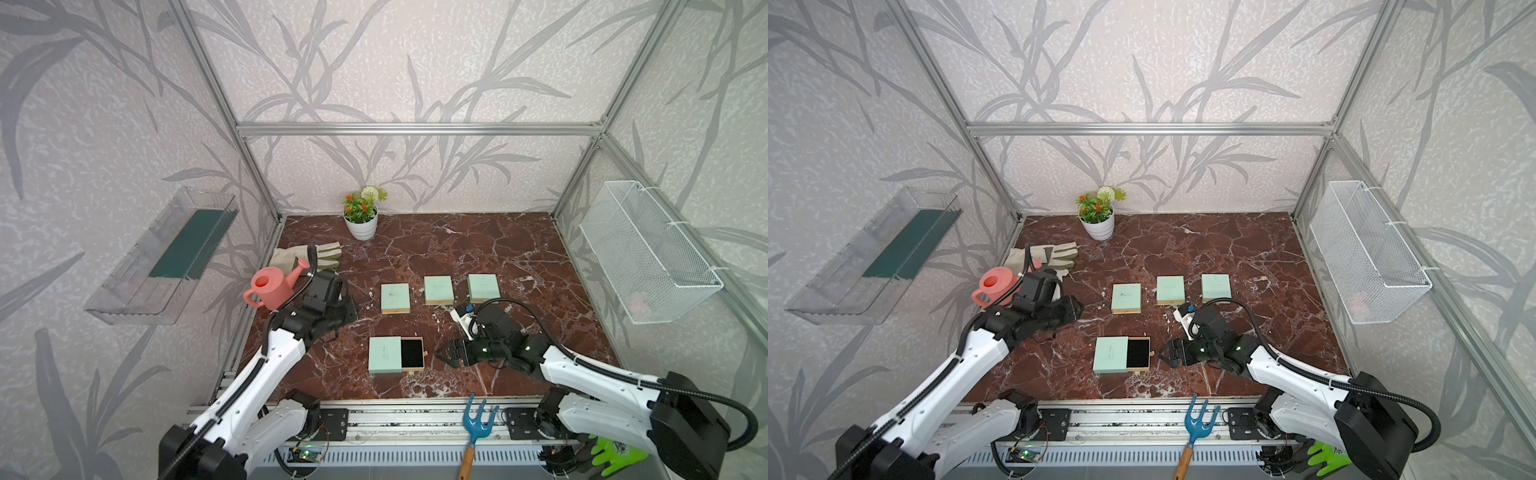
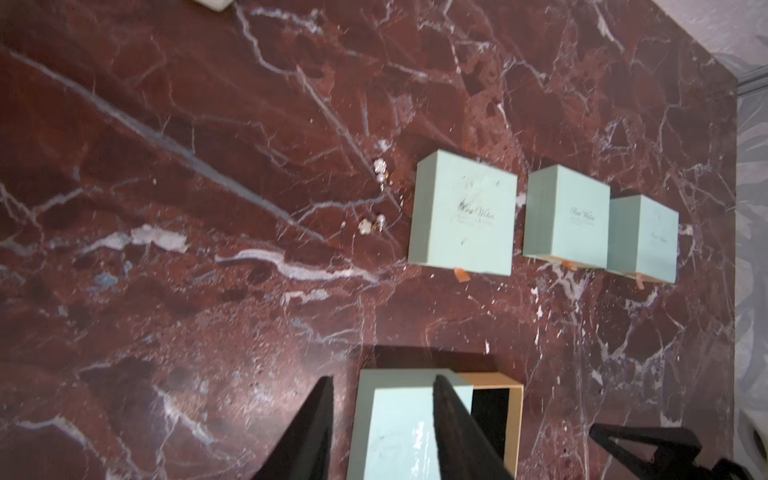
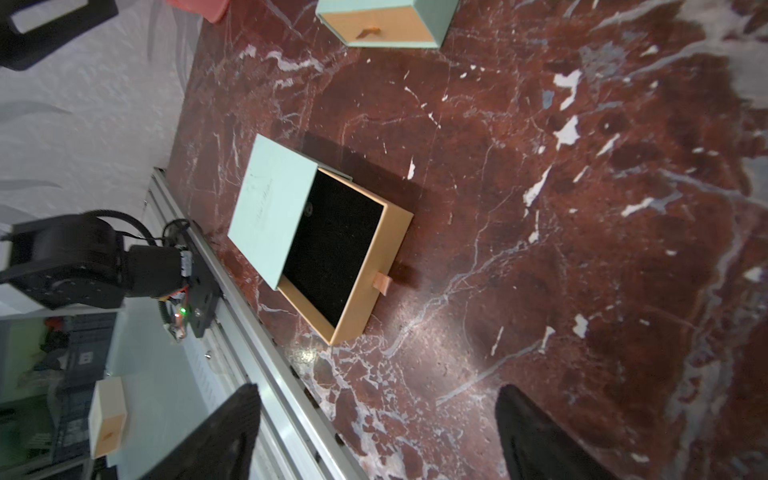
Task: Take out the earrings from the drawer-style jewelry box
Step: Place the earring at the center of the board, then close the drawer of the jewelry box.
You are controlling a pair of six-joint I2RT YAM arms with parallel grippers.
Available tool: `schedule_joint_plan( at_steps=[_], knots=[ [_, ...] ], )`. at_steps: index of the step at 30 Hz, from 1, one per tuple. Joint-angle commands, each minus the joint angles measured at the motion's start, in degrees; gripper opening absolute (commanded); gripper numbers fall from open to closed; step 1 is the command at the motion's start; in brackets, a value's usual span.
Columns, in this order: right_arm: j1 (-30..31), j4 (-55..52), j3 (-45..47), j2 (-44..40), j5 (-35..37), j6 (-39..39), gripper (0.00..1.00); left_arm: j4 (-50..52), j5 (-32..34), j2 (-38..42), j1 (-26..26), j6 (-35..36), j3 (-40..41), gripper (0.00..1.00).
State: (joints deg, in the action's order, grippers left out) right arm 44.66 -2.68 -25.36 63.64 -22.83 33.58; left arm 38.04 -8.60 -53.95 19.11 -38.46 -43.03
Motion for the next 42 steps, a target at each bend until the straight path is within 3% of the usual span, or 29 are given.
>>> schedule_joint_plan(
  at_steps=[1, 6, 12, 18, 26, 42],
  knots=[
    [1.59, 3.42, -2.50, 3.15, 1.23, 0.57, 0.75, 4.96, -6.86, 3.09, -1.16, -6.26, 4.34, 0.42],
    [2.51, 8.41, -2.67, 9.15, -0.18, 2.62, 0.37, 2.62, -8.25, 6.14, -1.18, -13.35, 12.69, 0.40],
    [3.31, 10.51, -2.49, 14.42, 1.14, 6.13, 0.14, -0.64, -11.68, 1.22, -1.16, -14.72, 15.38, 0.39],
    [3.63, 11.64, -4.03, 19.76, 0.91, 7.30, 0.08, -7.88, -17.74, -5.80, -1.09, -14.17, 17.32, 0.40],
    [4.19, 17.77, -4.16, 25.24, -0.92, 9.56, 0.05, -11.21, -20.81, -11.31, -0.58, -11.99, 17.80, 0.41],
    [5.91, 21.15, -7.27, 30.13, -2.99, 10.54, 0.05, -14.05, -23.11, -16.85, 2.05, -10.92, 16.85, 0.41]
  ],
)
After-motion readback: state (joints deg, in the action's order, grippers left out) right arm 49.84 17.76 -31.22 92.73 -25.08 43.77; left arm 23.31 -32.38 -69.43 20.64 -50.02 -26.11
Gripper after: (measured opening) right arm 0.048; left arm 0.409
